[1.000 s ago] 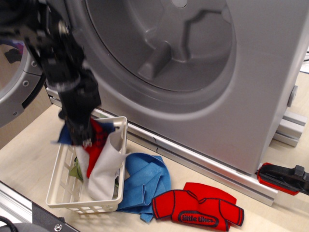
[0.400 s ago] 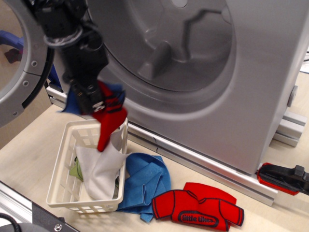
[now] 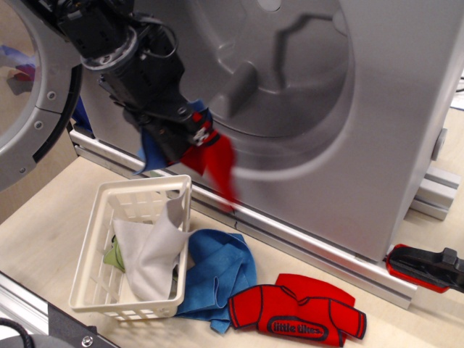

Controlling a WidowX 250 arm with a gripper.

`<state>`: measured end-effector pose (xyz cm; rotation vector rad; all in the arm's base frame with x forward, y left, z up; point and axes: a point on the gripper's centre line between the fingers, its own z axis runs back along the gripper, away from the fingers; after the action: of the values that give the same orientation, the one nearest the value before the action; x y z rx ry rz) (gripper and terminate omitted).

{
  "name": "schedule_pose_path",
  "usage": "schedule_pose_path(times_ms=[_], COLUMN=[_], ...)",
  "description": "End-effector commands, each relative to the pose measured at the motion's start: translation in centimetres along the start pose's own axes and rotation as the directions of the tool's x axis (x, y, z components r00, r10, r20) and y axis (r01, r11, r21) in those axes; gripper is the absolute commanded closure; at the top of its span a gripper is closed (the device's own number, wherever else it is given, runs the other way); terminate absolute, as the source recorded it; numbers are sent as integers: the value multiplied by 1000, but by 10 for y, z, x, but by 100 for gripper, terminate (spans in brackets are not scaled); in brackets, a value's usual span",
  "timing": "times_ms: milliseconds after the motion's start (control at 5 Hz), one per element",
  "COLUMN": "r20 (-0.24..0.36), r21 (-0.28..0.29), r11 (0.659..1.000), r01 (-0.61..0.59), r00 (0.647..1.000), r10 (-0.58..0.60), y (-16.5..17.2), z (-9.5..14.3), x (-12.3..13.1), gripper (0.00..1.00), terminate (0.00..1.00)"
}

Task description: Put clothes in laundry machine

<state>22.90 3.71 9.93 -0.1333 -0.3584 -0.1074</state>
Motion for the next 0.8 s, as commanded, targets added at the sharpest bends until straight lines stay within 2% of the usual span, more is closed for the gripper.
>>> schedule_pose_path(times_ms=[0,400,600], r20=[192,298,317], r21=[33,52,49], r11=[998,987,989], r01=[-59,-151,-140], r00=[980,946,941], r10=[52,129,118], y=[-5,4,11], z=[17,1,-12], x=[50,85,102], gripper=[100,100,100], terminate=[0,0,0])
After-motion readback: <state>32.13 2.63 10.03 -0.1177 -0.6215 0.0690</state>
